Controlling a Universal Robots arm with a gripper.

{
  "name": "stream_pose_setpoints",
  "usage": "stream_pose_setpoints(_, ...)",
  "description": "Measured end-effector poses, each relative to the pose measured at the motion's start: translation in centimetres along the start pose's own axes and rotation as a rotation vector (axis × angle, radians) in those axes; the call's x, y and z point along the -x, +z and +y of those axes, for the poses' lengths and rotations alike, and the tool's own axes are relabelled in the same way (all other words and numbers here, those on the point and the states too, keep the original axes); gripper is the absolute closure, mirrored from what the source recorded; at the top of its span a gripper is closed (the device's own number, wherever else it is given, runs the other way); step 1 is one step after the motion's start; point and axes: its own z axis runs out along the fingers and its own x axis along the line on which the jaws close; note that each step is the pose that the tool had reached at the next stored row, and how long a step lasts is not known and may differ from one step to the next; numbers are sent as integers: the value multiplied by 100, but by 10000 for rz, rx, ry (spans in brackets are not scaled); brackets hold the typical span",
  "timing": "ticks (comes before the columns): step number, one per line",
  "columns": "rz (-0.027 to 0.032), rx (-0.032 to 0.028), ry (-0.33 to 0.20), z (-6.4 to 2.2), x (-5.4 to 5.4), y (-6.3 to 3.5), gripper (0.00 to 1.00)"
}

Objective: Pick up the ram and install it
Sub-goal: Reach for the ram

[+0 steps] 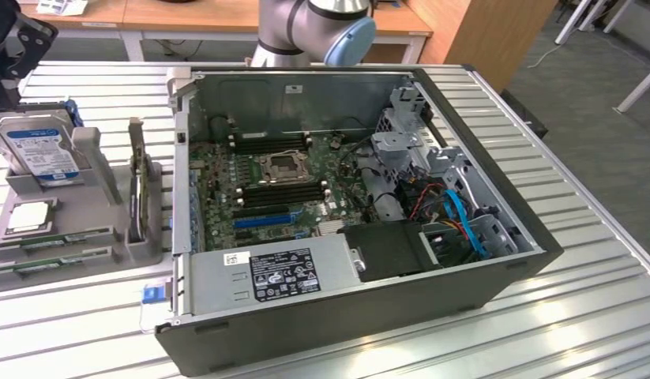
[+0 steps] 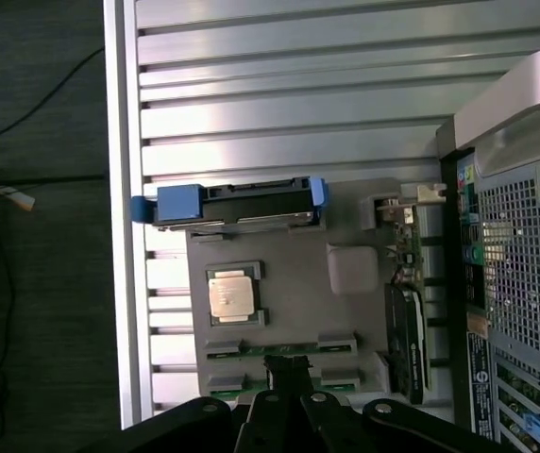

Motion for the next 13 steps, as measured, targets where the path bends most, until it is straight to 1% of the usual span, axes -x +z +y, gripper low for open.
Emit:
stream_pose_setpoints(2,29,-3,1,-1,-9,2,90)
stream_pose_setpoints(10,29,-2,0,-1,-12,2,90)
stream_pose_setpoints(11,10,0,-3,-1,-18,3,90)
stream_pose_setpoints(12,-51,3,-20,-2,-22,4,90)
stream_pose_setpoints(13,-130,6,-37,-2,-25,3,90)
